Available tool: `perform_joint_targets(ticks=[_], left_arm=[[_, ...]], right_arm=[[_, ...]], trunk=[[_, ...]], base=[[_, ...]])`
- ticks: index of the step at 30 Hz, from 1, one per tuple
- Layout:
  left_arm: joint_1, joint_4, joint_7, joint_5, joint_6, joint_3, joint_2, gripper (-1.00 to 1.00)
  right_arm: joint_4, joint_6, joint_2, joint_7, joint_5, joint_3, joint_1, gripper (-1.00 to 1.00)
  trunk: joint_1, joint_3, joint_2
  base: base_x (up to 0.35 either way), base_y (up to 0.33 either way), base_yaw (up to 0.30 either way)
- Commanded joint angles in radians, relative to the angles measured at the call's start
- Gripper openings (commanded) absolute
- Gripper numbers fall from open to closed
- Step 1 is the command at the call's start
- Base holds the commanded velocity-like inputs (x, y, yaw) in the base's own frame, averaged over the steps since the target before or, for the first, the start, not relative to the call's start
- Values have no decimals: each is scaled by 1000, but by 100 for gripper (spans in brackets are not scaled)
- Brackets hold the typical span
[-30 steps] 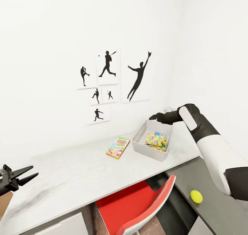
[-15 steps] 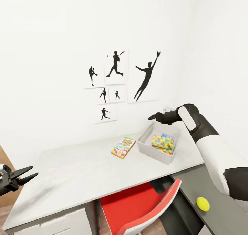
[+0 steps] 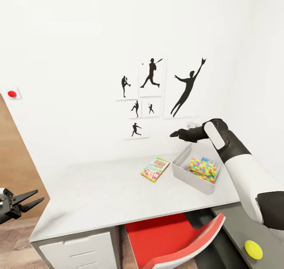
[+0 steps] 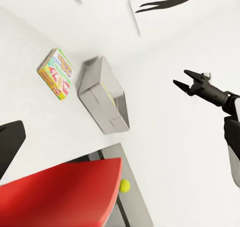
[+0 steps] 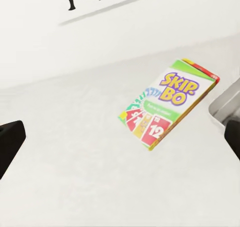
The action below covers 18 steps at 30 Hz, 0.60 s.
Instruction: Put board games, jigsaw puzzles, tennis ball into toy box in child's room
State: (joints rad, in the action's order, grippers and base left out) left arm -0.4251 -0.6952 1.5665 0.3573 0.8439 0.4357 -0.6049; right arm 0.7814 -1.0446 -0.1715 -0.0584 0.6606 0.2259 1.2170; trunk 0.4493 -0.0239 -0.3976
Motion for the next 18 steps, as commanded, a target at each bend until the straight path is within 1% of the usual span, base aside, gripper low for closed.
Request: perform_joint_targets(ticks=[1,10,13,18], left_arm=[[-1,0,4,-1,11,0,0,100],[-1,0,4,-1,11,0,0,100],[-1,0,4,-1,11,0,1,100],[-1,0,4,-1,11,0,0,100]], right_arm=[[1,-3,-1,-6,-6,3,1,100],[0,-3,-1,-6,-6,3,0,100],[-3,-3,-1,-6,-7,3,0,100],[-5,-3,-1,-6,-8,3,0,100]], trunk=[[1,-2,-2],[1,-3,-2],[1,-4,-2],[1,-4,-2]], base=[[0,-2,282],[0,-1,278],[0,0,142],[0,0,31]])
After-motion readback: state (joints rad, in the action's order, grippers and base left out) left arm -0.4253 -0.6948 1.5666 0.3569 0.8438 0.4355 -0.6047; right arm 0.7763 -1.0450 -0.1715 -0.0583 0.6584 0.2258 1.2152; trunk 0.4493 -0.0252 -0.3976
